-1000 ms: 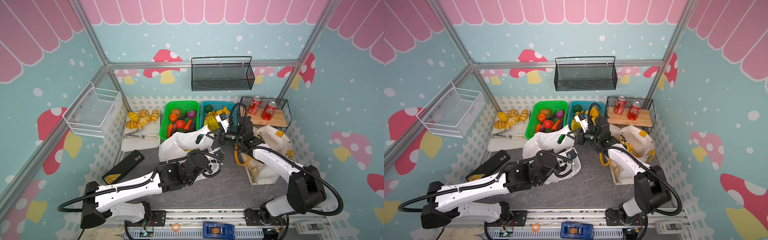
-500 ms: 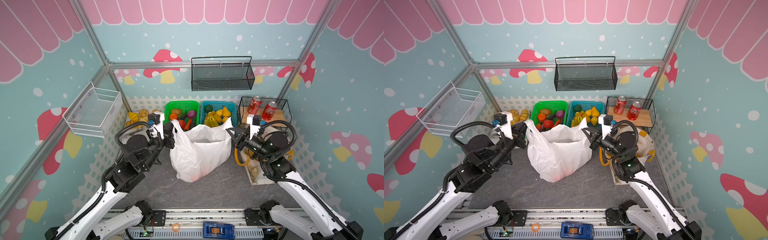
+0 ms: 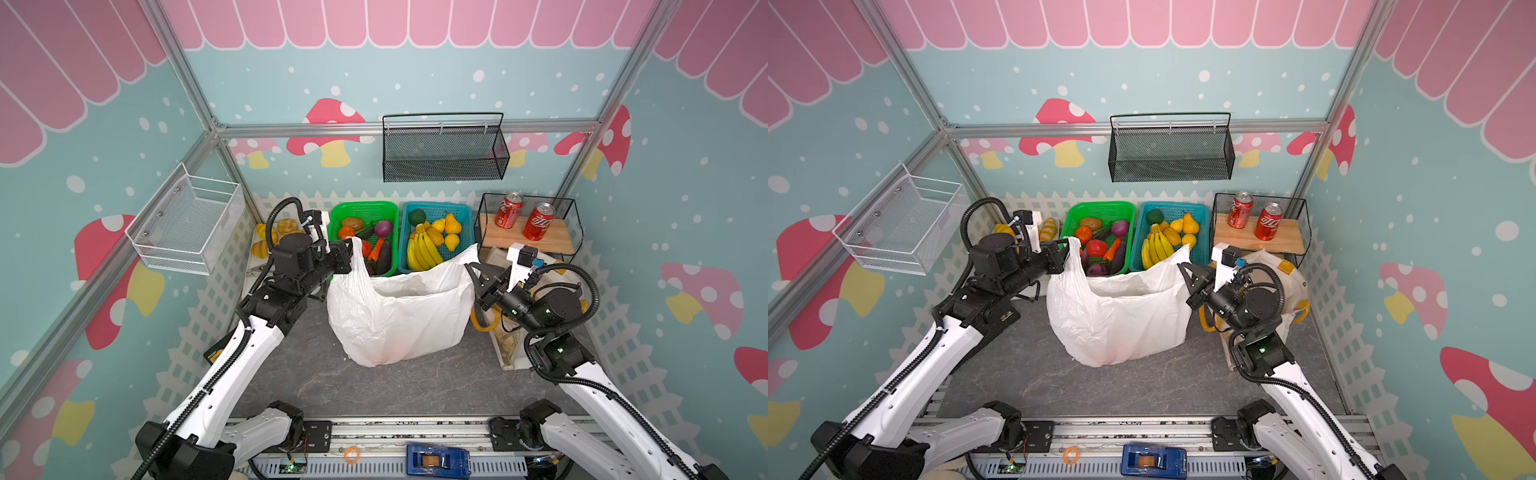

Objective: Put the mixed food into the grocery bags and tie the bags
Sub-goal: 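Grasp the white bag's two handles, one with each gripper, and lift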

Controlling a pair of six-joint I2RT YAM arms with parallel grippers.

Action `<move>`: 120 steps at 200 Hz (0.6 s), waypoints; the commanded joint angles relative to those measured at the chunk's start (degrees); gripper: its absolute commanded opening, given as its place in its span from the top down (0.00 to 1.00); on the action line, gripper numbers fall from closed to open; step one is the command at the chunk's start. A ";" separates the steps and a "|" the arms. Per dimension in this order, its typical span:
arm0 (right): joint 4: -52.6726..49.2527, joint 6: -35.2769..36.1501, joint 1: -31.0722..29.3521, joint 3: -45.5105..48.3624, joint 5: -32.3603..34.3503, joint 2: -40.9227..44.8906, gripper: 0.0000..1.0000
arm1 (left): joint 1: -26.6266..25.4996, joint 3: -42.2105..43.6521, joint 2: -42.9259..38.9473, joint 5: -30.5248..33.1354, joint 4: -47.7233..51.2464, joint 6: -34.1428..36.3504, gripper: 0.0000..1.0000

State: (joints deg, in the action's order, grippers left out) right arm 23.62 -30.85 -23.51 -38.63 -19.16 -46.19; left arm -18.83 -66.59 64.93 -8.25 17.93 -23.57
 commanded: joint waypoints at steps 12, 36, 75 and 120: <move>1.36 -1.40 0.04 -0.10 3.74 -0.63 1.00 | 3.54 -2.16 -4.86 -3.40 3.83 -1.30 0.65; 1.56 -1.91 0.14 -1.32 2.83 -2.90 1.00 | 4.33 -1.56 -10.08 -3.77 7.89 2.94 0.48; 2.37 -1.76 0.04 -2.60 2.46 -5.09 1.00 | 4.60 -2.82 -15.63 -7.74 11.80 0.23 0.33; 2.87 -1.11 0.08 -3.19 1.97 -6.79 1.00 | -0.42 -6.68 -14.85 0.87 16.18 5.48 0.23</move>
State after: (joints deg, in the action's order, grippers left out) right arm 24.23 -31.99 -23.51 -40.03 -16.93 -52.21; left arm -15.75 -70.06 48.12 -13.41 29.10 -22.15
